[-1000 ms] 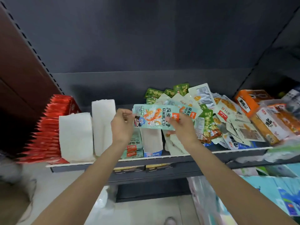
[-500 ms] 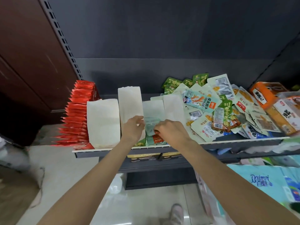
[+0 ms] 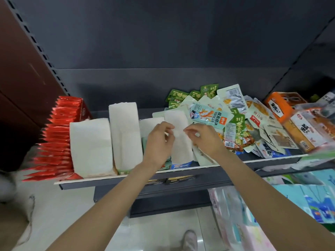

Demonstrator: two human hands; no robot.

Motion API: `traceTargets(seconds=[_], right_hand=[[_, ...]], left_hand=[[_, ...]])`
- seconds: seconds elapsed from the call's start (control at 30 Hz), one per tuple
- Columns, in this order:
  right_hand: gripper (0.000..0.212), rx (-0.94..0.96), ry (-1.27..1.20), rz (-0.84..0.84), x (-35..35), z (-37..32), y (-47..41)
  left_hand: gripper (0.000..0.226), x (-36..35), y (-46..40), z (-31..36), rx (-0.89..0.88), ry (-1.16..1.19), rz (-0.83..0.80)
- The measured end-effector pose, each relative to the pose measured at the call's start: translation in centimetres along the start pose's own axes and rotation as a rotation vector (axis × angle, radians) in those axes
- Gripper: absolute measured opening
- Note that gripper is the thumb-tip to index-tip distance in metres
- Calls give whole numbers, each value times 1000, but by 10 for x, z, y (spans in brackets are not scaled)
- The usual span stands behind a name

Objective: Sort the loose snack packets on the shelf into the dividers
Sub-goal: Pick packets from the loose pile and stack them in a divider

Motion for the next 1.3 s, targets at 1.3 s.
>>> traceTargets(seconds=[1.3], right_hand=[[42,-41,-98,180,88,60,-1]], left_hand=[[32,-98,-31,96,-80,6,-225]])
Point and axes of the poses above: each hand's wrist, its own y-axis away from the middle knuckle, its own x-axis out of the back of the hand, z = x × y, the point moved 9 cm from there along -y, towards the middle knuckle, and after that the axes turned 5 degrees about x, right-handed, at the moved point
